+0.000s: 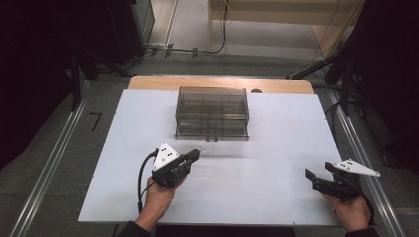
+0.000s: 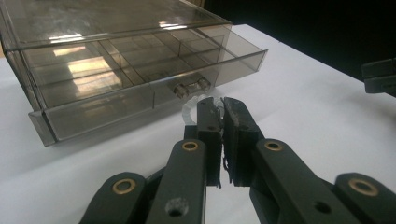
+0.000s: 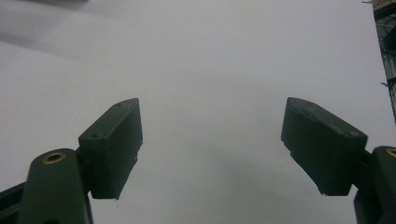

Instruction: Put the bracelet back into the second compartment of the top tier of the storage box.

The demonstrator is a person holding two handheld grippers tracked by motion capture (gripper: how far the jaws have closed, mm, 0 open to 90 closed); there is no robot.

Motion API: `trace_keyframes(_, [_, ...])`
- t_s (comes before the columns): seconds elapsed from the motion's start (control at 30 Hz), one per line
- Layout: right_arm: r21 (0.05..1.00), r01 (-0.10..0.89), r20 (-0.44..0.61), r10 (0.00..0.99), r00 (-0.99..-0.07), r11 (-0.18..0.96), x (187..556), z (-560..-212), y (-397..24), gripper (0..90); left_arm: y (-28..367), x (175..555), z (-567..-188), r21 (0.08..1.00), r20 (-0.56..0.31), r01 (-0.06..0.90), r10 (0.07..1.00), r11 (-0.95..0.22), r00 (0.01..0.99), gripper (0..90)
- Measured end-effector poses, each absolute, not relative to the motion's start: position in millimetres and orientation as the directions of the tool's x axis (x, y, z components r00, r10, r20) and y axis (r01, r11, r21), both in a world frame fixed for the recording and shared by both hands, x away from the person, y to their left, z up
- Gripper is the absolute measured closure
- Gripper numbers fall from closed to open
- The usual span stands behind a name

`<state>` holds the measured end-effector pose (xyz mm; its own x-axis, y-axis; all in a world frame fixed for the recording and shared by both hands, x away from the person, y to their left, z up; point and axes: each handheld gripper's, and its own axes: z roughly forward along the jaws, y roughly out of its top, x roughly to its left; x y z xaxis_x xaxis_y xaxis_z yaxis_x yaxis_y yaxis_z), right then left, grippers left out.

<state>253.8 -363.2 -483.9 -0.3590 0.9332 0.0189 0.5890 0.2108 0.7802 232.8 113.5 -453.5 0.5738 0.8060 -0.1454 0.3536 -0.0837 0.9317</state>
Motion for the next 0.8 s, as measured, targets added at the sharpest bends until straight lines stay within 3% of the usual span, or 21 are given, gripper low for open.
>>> trace_keyframes(0.8, [0.778, 0.591, 0.018, 0.933, -0.358, 0.212, 254.5, -484.5, -363.0, 18.7, 109.1, 244.3, -444.9, 0.952, -0.148, 0.304, 0.806, -0.041, 0.573, 86.6])
